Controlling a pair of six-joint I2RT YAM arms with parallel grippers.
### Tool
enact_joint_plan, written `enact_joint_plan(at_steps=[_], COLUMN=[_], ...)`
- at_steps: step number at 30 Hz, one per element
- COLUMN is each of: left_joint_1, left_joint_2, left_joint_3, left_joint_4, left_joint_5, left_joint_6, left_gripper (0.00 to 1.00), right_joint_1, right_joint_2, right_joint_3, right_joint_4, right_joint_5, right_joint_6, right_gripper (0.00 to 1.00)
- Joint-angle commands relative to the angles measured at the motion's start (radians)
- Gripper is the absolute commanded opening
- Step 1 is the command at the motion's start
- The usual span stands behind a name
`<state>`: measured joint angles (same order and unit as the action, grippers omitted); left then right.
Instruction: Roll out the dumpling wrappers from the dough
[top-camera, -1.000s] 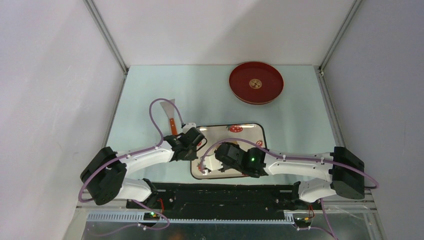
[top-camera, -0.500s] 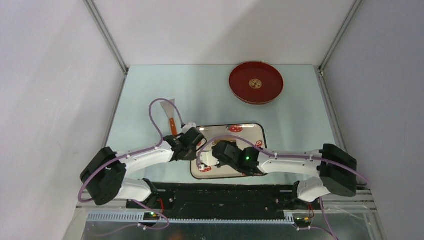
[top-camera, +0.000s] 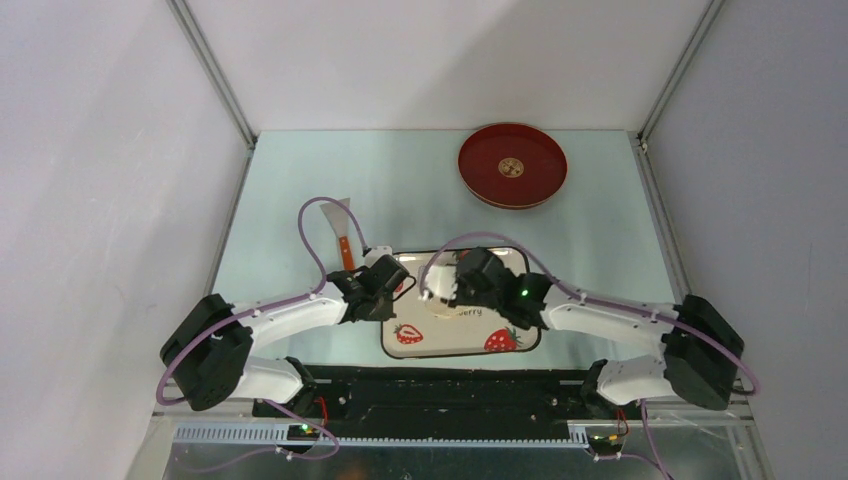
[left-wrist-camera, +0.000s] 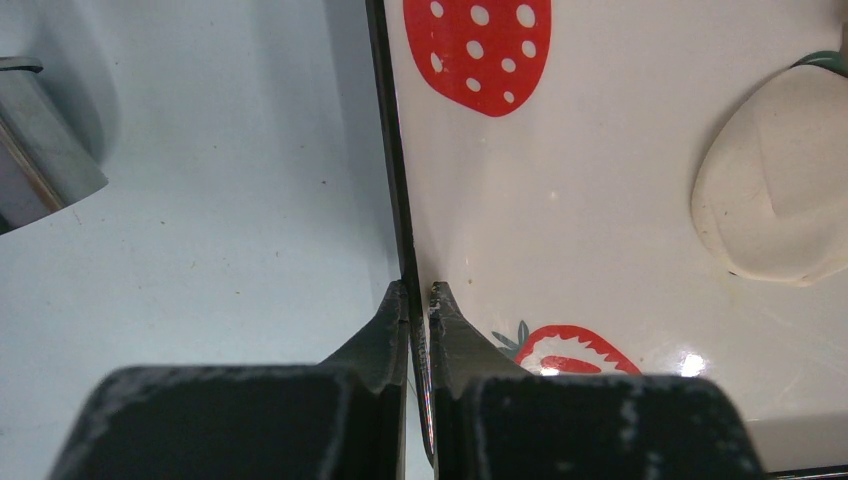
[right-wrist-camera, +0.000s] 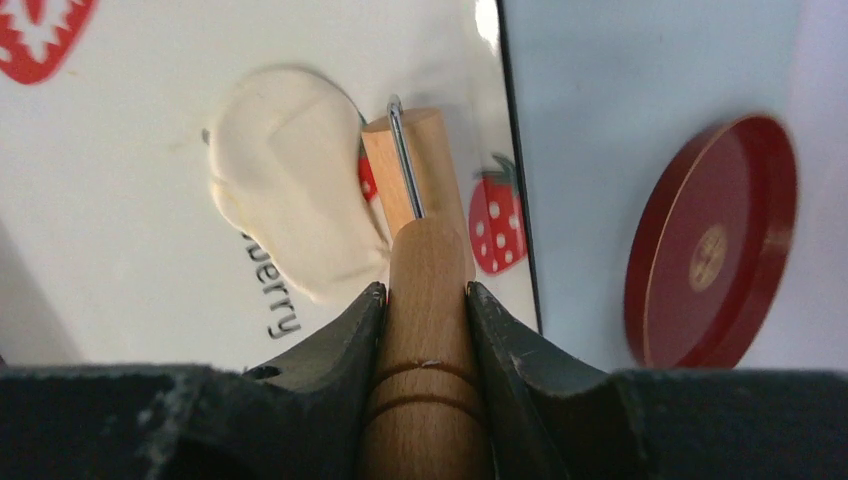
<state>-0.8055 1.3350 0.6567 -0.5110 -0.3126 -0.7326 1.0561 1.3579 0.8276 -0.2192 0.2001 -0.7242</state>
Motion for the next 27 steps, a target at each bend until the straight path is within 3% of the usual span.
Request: enact_joint_plan(at_steps=[1, 7, 12, 27], left_joint_1=[0.002, 0.002, 0.002, 0.002], left_joint_2=[0.061, 0.061, 0.061, 0.056], left_joint_3=[-0.070, -0.071, -0.070, -0.072], left_joint_4=[-0.129, -0.129, -0.129, -0.130], left_joint_5=[-0.037, -0.038, -0.038, -0.036], left_joint_6=[0.032, 0.031, 0.032, 0.032], left_gripper=[0.01, 0.01, 0.02, 0.02], right_joint_1=[-0.120, -0.149, -0.087, 0.069], right_joint_2=[-0.094, -0.205, -0.233, -0.076], right_joint_3=[-0.011, 0.004, 0.005, 0.001], right_joint_4=[-0.120, -0.164, -0.224, -0.361], right_joint_5=[-0.113, -0.062, -0.059, 0.027], right_joint_6=[0.185, 0.208, 0.191, 0.173], right_gripper=[0.00, 0.00, 0.00, 0.00])
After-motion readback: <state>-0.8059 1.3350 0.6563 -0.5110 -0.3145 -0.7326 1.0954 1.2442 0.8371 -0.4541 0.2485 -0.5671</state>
